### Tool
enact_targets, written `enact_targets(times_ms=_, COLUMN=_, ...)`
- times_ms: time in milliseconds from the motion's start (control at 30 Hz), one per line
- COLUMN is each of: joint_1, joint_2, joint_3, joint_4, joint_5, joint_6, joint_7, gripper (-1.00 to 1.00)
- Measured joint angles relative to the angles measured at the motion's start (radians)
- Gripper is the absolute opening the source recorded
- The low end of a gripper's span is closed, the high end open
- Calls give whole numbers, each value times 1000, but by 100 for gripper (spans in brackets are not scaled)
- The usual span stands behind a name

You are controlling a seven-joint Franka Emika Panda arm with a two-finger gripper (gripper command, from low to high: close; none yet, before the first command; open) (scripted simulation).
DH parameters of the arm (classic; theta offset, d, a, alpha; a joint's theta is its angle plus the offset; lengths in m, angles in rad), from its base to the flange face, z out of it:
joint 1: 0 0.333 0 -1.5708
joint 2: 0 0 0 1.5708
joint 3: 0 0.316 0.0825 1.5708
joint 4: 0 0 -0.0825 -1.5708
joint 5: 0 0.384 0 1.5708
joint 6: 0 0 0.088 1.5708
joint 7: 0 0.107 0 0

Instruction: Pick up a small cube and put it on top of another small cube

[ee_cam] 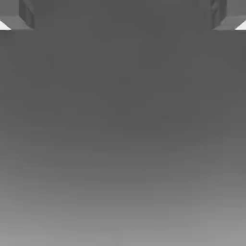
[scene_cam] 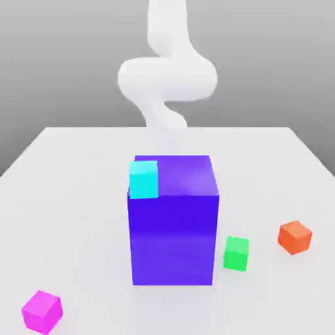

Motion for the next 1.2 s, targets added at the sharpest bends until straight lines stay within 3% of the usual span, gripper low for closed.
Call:
enact_targets(times_ms=300, joint_1=51, joint_2=334, joint_3=-162, joint_4=-4, joint_5=151, joint_6=81, joint_7=-132, gripper=0)
enact_targets(times_ms=567, joint_1=37, joint_2=625, joint_3=-247, joint_4=-8, joint_5=277, joint_6=152, joint_7=-243, gripper=0)
enact_targets(times_ms=767, joint_1=-12, joint_2=829, joint_3=-269, joint_4=-15, joint_5=317, joint_6=217, joint_7=-288, gripper=0)
enact_targets(times_ms=1033, joint_1=-55, joint_2=1068, joint_3=-327, joint_4=-27, joint_5=274, joint_6=331, joint_7=-282, gripper=0)
enact_targets(times_ms=1167, joint_1=-123, joint_2=1212, joint_3=-250, joint_4=5, joint_5=350, joint_6=434, joint_7=-340, gripper=0)
enact_targets(times_ms=1200, joint_1=-134, joint_2=1231, joint_3=-237, joint_4=9, joint_5=362, joint_6=448, joint_7=-349, gripper=-100)
